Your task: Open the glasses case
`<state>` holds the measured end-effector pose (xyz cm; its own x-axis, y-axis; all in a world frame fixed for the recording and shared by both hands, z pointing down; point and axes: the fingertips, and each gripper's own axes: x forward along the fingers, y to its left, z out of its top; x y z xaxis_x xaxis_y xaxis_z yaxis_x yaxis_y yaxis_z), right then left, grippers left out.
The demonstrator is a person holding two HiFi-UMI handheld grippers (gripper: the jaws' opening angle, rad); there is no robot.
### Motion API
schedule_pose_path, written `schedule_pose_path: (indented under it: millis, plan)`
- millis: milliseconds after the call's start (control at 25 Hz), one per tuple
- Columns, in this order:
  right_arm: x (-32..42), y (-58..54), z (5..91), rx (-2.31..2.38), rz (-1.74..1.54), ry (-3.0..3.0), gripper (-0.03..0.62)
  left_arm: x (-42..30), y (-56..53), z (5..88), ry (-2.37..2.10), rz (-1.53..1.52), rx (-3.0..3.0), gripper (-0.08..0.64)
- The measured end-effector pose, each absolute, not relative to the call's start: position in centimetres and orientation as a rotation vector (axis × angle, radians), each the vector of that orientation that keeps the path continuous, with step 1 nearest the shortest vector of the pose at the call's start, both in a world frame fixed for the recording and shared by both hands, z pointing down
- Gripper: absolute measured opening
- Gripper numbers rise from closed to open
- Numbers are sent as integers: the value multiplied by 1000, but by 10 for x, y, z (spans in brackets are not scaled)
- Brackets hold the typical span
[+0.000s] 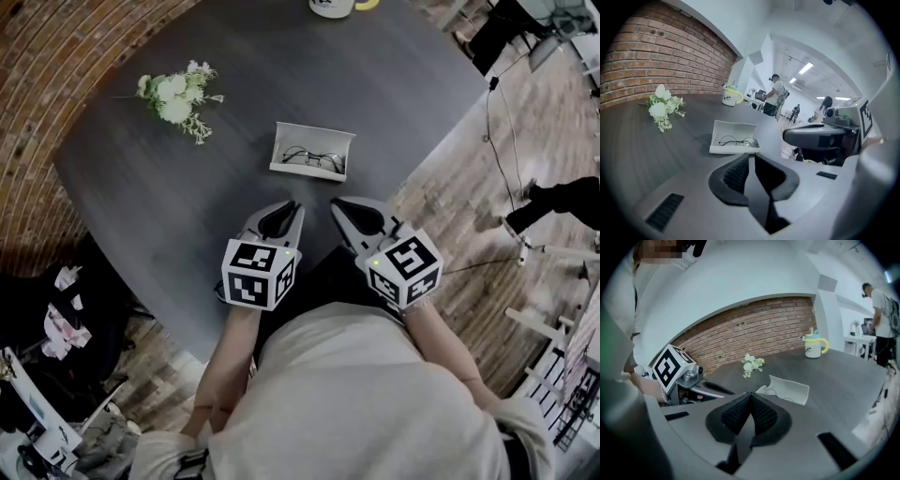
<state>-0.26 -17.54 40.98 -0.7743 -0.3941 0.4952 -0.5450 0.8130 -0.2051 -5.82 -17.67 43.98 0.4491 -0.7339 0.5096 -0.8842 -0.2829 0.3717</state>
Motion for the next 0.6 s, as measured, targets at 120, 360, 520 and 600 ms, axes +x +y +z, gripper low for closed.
schedule_pose_path:
  millis: [120, 360, 520, 600]
  plan:
    - [-4, -170, 413, 677, 491, -2550, 5, -54, -175, 438, -1347, 301, 2087, 55]
    - [-1, -162, 417, 663, 510, -2536, 5, -47, -169, 434, -1332, 285, 2100, 55]
    - [2, -163, 418, 677, 518, -2536, 5, -46, -166, 433, -1339, 256, 2094, 55]
    - [2, -163, 421, 678, 531, -2532, 5, -45, -163, 433, -1342, 259, 2091, 55]
